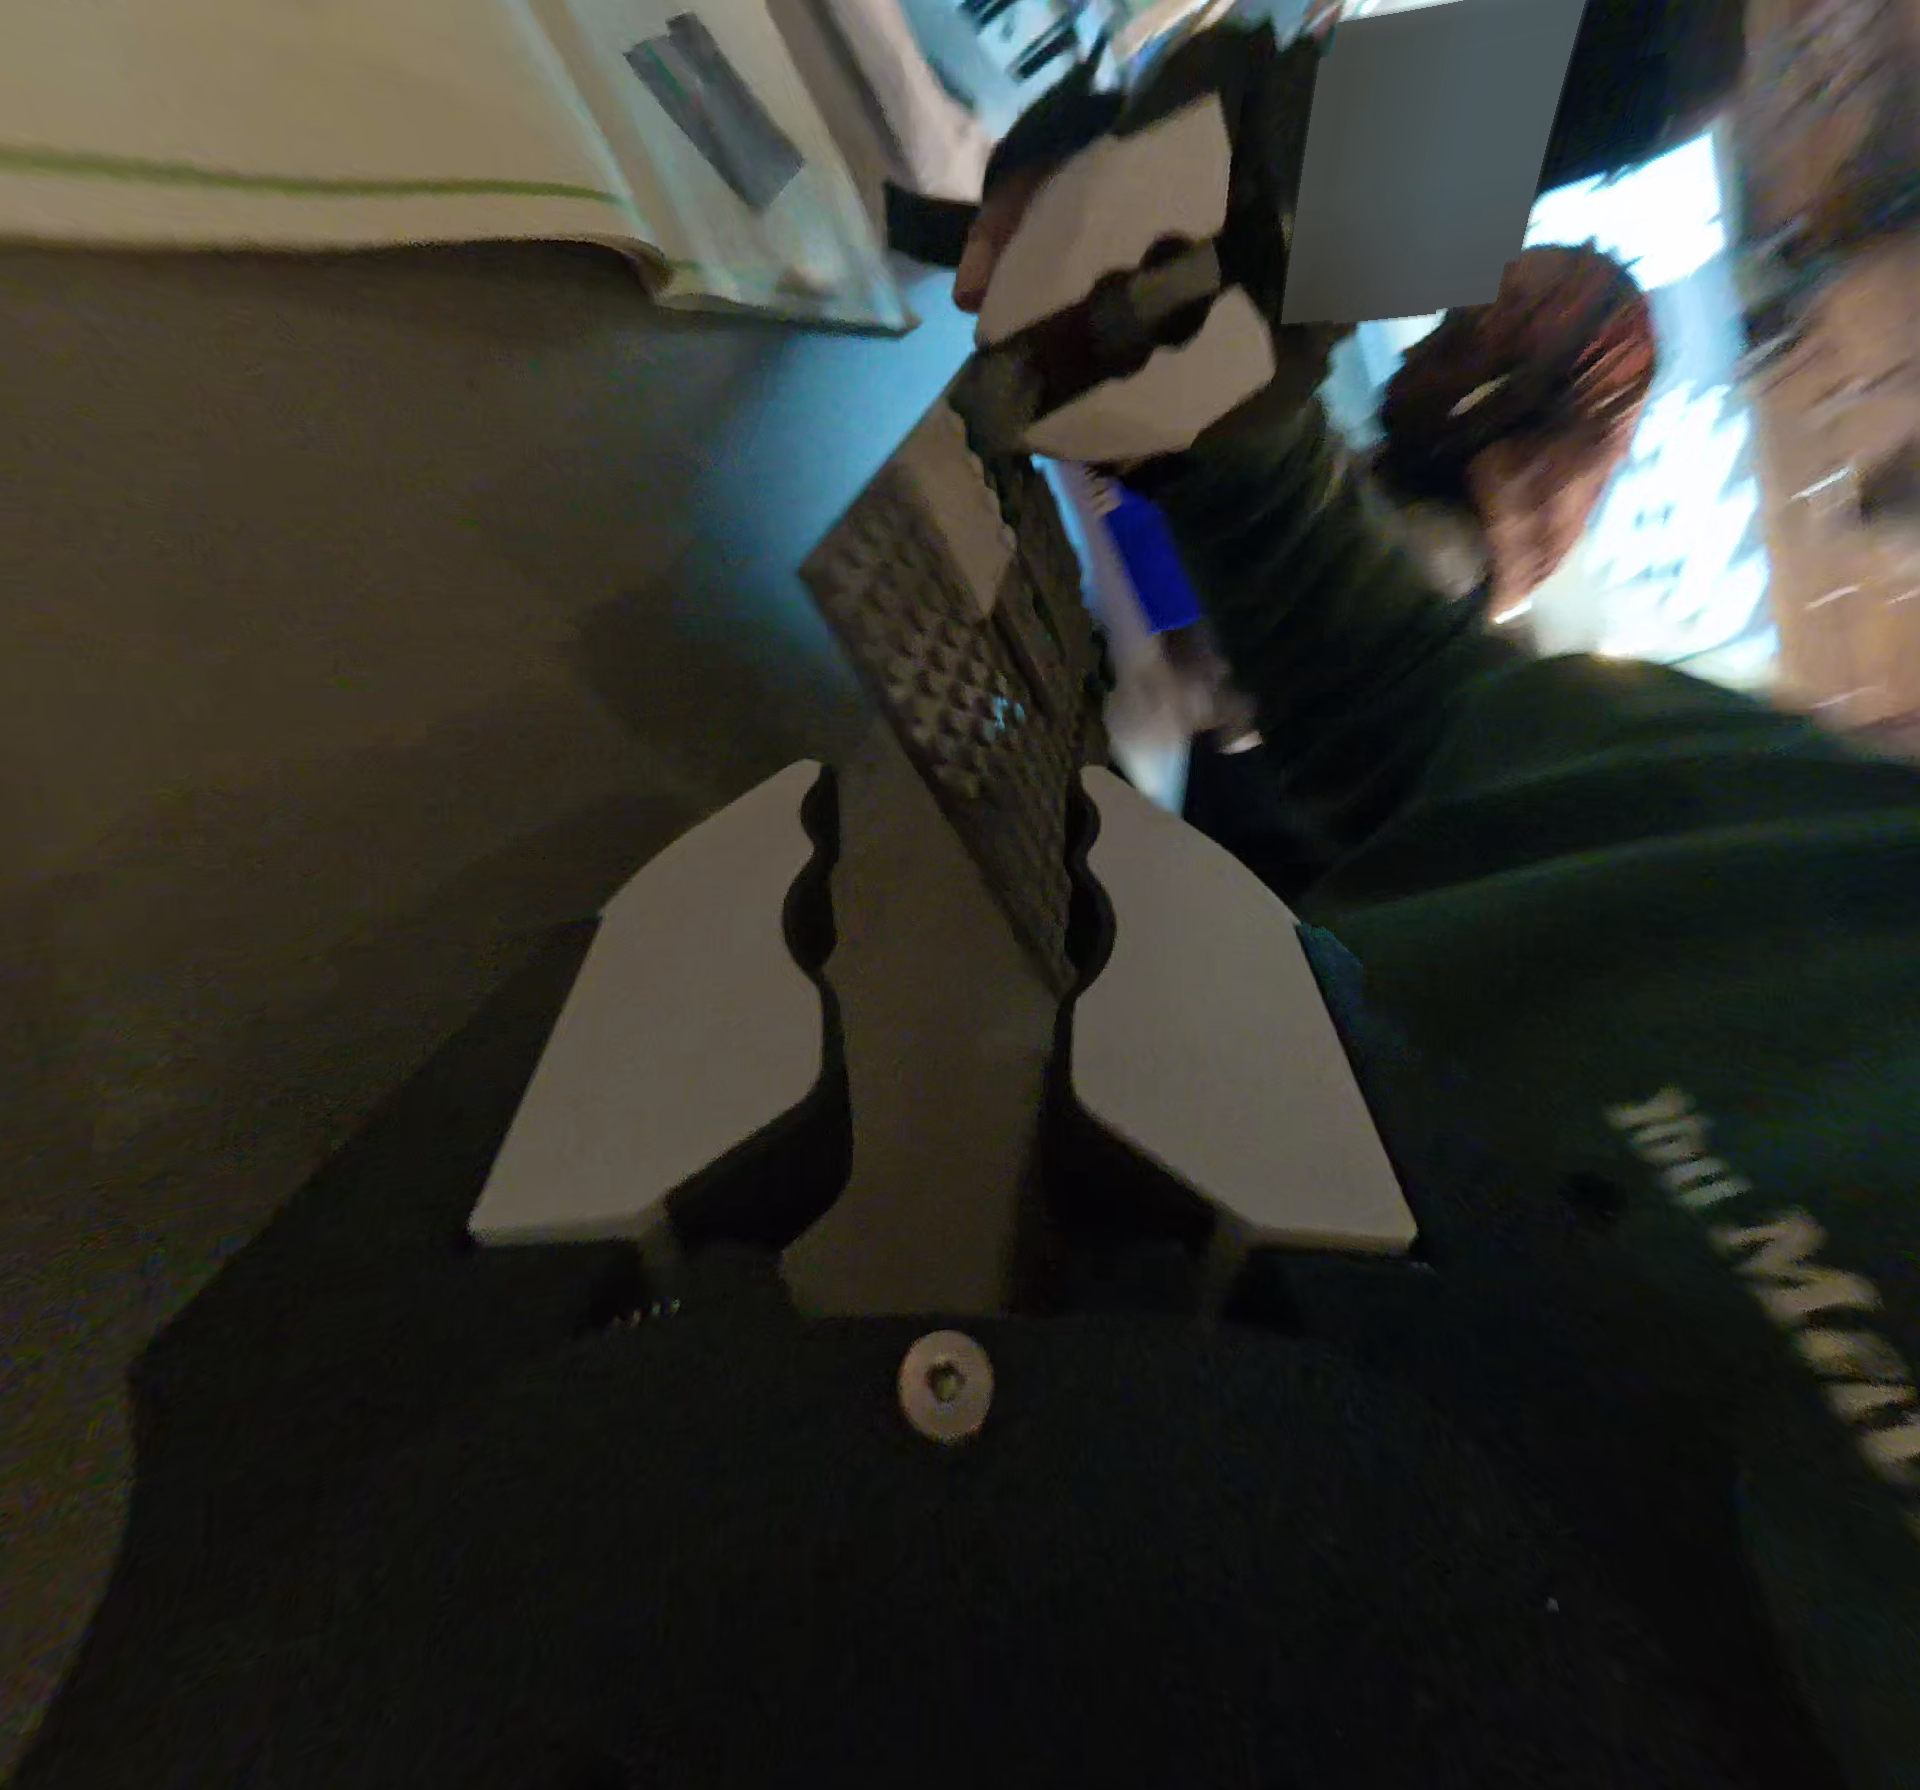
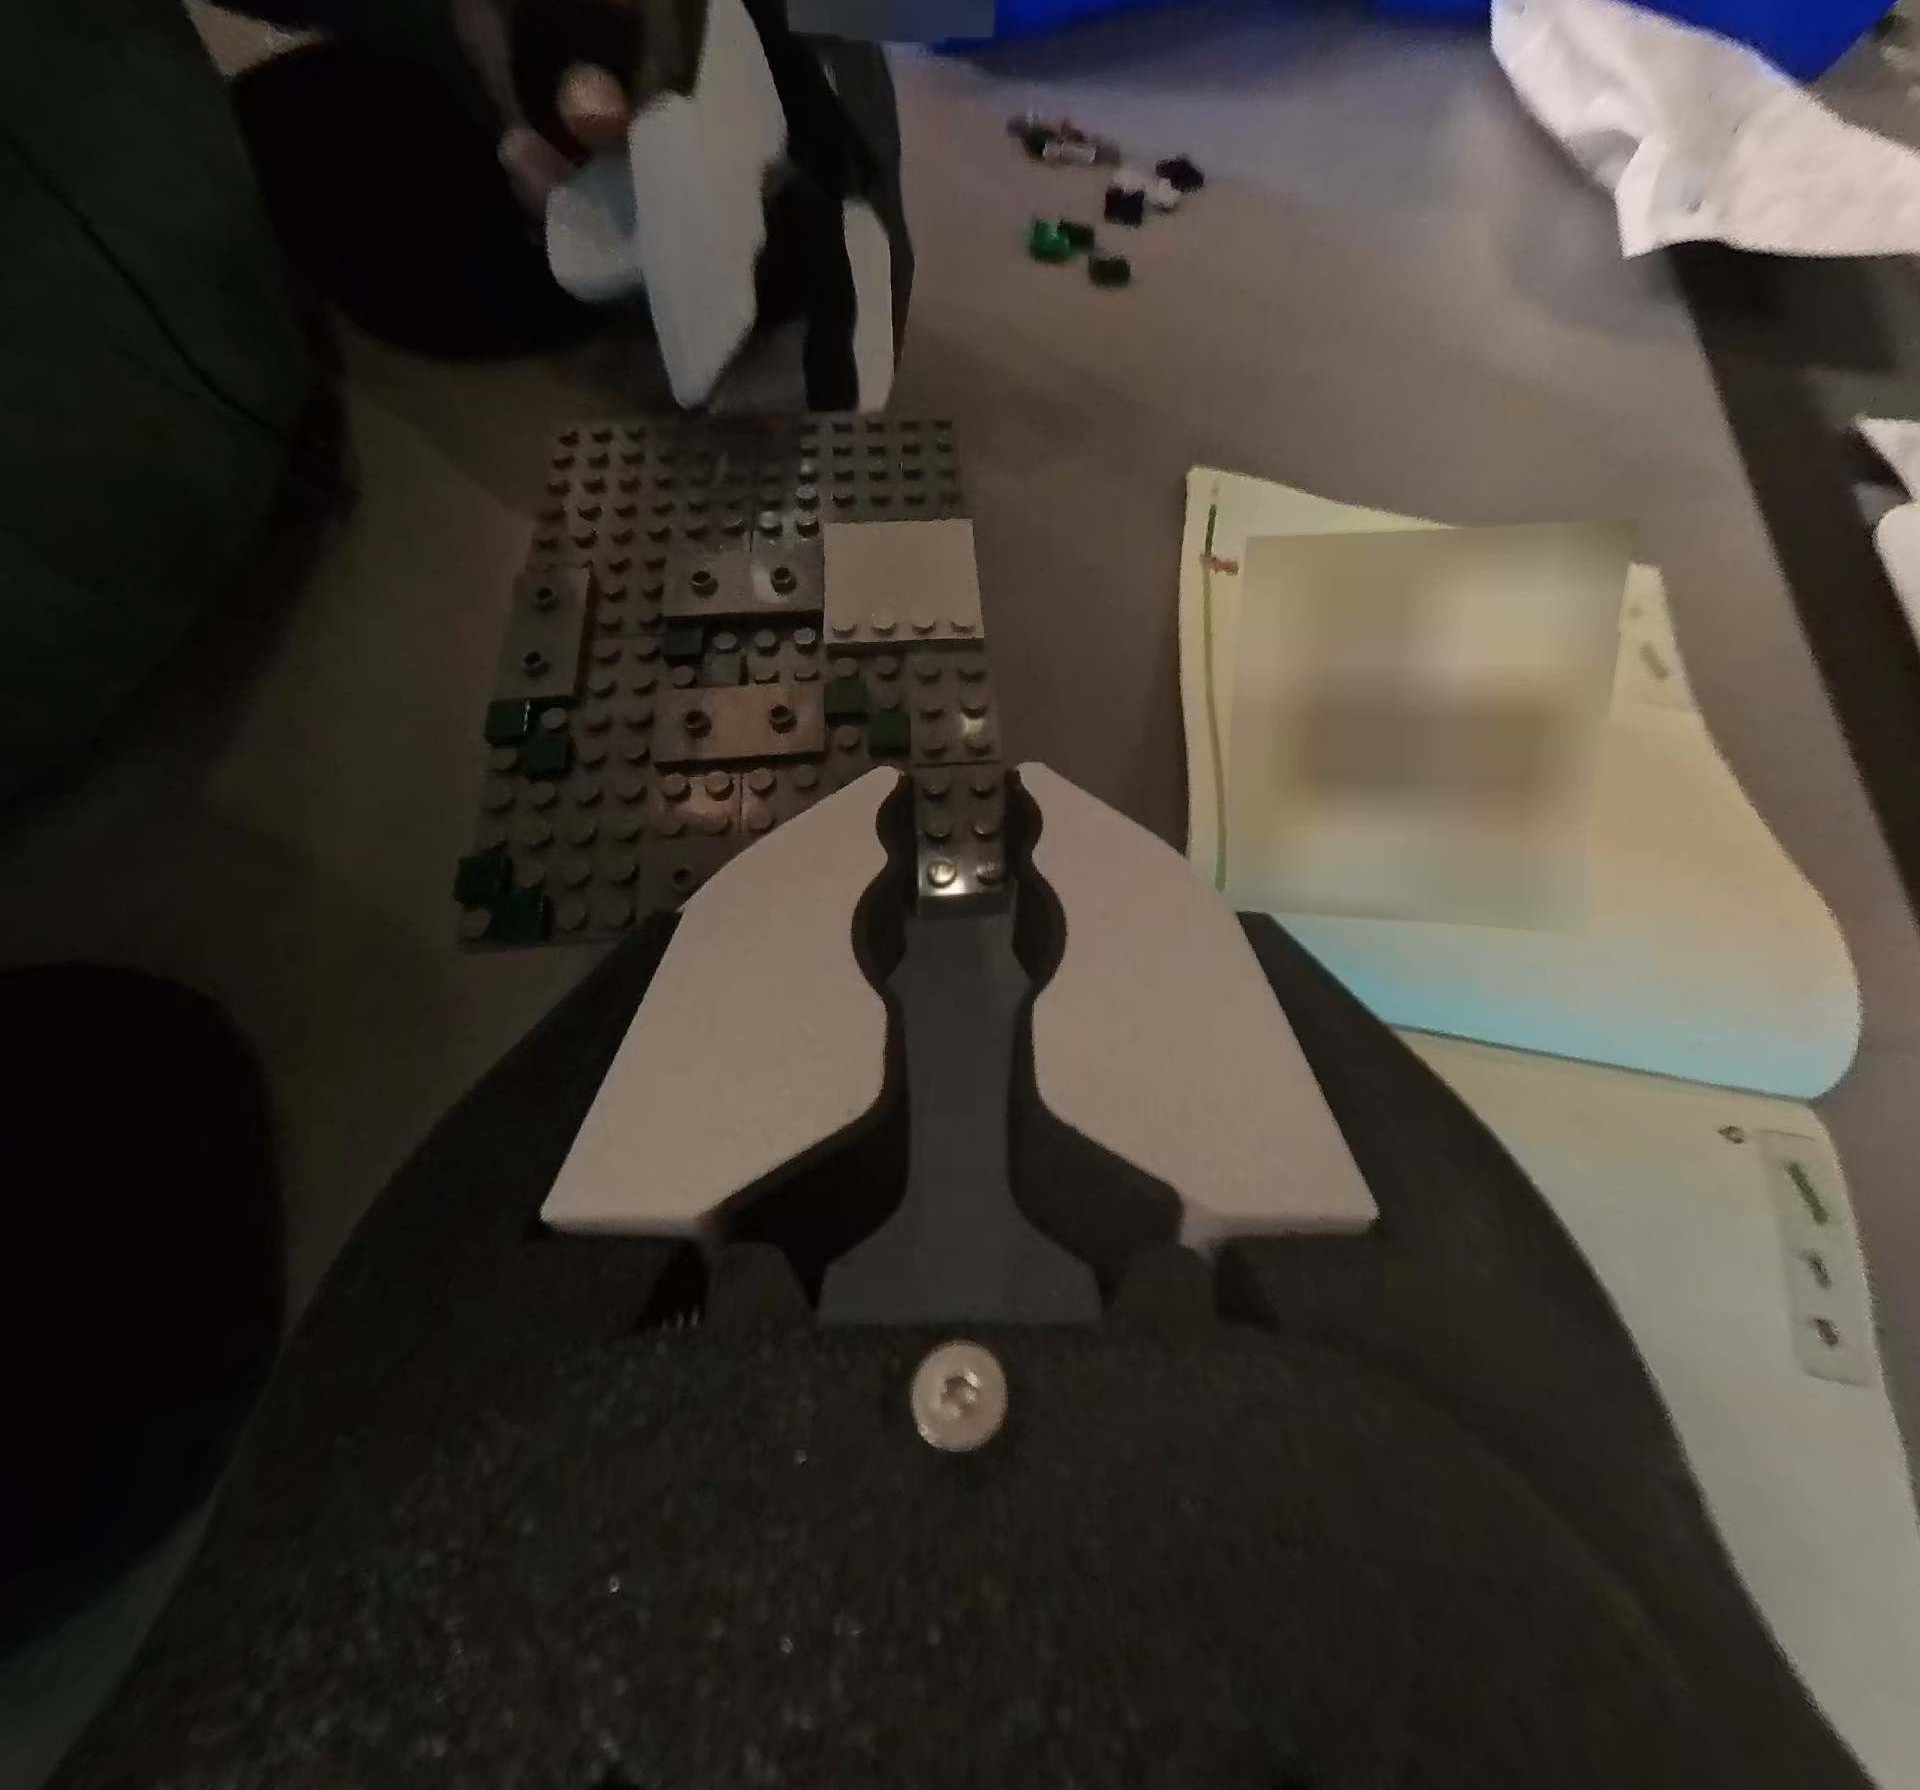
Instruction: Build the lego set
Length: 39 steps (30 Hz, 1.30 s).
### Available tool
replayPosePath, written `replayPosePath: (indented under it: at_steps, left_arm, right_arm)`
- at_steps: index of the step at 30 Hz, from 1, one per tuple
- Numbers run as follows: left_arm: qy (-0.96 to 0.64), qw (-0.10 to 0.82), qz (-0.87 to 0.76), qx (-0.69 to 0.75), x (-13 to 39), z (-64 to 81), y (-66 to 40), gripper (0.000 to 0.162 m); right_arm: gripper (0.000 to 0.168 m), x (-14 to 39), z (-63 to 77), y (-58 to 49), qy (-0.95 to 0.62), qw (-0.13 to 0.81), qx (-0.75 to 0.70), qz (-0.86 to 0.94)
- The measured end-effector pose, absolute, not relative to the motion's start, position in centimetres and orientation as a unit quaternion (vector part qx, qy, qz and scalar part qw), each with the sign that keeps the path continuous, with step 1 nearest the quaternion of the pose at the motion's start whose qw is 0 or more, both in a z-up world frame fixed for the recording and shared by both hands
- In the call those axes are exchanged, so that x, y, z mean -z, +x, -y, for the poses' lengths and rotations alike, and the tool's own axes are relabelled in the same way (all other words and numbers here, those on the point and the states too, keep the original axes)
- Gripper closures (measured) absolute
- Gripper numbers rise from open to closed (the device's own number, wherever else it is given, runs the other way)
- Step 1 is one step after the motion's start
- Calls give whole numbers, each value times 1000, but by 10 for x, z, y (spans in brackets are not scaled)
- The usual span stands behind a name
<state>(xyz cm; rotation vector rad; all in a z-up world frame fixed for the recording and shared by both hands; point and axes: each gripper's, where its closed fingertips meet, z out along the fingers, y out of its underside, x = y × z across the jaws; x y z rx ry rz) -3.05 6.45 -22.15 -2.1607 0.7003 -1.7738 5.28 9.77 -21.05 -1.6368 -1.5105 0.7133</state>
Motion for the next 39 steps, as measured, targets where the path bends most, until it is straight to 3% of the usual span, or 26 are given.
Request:
replayPosePath:
  at_steps: [16,27,31,39]
  left_arm:
    - [-699,82,-168,691,209,-54,-10,154]
    - [-674,50,-135,724,205,-56,-15,156]
    - [-674,54,-142,723,204,-58,-18,157]
    - [-660,71,-140,734,200,-59,-32,157]
  right_arm:
    - [152,202,-96,45,-628,405,-279,603]
    - [152,195,-95,39,-633,395,-278,604]
    - [136,187,-99,50,-660,389,-279,579]
    - [132,195,-50,47,-737,262,-514,352]
